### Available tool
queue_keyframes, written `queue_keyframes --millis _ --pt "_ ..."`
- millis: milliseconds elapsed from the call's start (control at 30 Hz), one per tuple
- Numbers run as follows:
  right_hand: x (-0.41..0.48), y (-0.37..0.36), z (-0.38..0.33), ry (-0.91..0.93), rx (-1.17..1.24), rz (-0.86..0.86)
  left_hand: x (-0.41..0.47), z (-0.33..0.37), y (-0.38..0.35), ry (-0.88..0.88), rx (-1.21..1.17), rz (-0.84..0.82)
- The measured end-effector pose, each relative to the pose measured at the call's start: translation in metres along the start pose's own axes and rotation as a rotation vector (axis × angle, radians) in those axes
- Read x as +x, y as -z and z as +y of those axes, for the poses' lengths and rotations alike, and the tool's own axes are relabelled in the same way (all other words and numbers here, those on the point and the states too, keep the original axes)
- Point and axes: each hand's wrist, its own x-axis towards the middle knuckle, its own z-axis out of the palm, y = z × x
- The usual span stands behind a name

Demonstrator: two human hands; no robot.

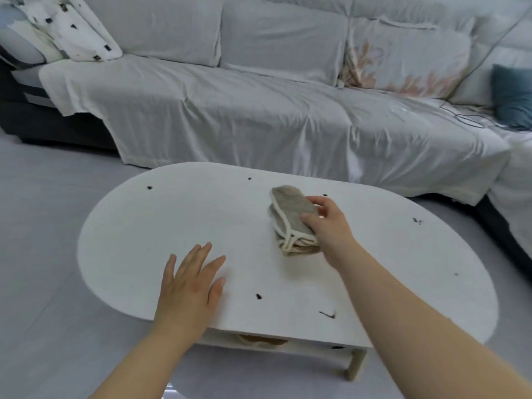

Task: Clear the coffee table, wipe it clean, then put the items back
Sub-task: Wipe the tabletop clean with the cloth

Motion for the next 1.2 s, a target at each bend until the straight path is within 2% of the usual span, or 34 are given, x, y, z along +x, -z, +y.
queue_keyframes --millis 167,267,400,467,567,633,800,867,933,1033,1100,1133,1200 --pt "0.028 0.121 0.028 -0.09 -0.195 0.16 0.05 0.022 -0.032 -0.05 -0.02 -0.089" --pt "0.04 0.156 0.046 -0.131 -0.612 0.202 0.08 0.032 -0.043 -0.039 -0.044 -0.167" --pt "0.05 0.147 0.069 -0.046 -1.05 -0.091 0.099 0.037 -0.059 -0.022 0.028 -0.253" --pt "0.056 0.144 0.084 -0.019 -1.159 -0.099 0.103 0.041 -0.064 -0.024 0.042 -0.236" --pt "0.062 0.163 0.093 0.051 -1.184 -0.073 0.106 0.044 -0.068 -0.027 0.046 -0.21" --pt "0.07 0.19 0.095 0.029 -1.235 -0.021 0.107 0.044 -0.069 -0.032 0.054 -0.207" --pt "0.104 0.227 0.098 -0.349 -1.161 0.322 0.107 0.04 -0.073 -0.055 0.077 -0.179" --pt "0.122 0.213 0.095 -0.383 -1.157 0.384 0.107 0.038 -0.075 -0.051 0.071 -0.167" --pt "0.136 0.182 0.092 -0.267 -1.186 0.333 0.108 0.037 -0.075 -0.054 0.064 -0.161" --pt "0.145 0.124 0.093 0.023 -1.204 0.114 0.106 0.038 -0.074 -0.045 0.056 -0.159" --pt "0.146 0.113 0.093 0.175 -1.201 -0.025 0.106 0.038 -0.074 -0.048 0.049 -0.154" --pt "0.148 0.122 0.092 0.205 -1.2 -0.067 0.106 0.038 -0.074 -0.048 0.045 -0.152" --pt "0.155 0.155 0.094 0.151 -1.211 -0.032 0.106 0.037 -0.074 -0.052 0.041 -0.144"
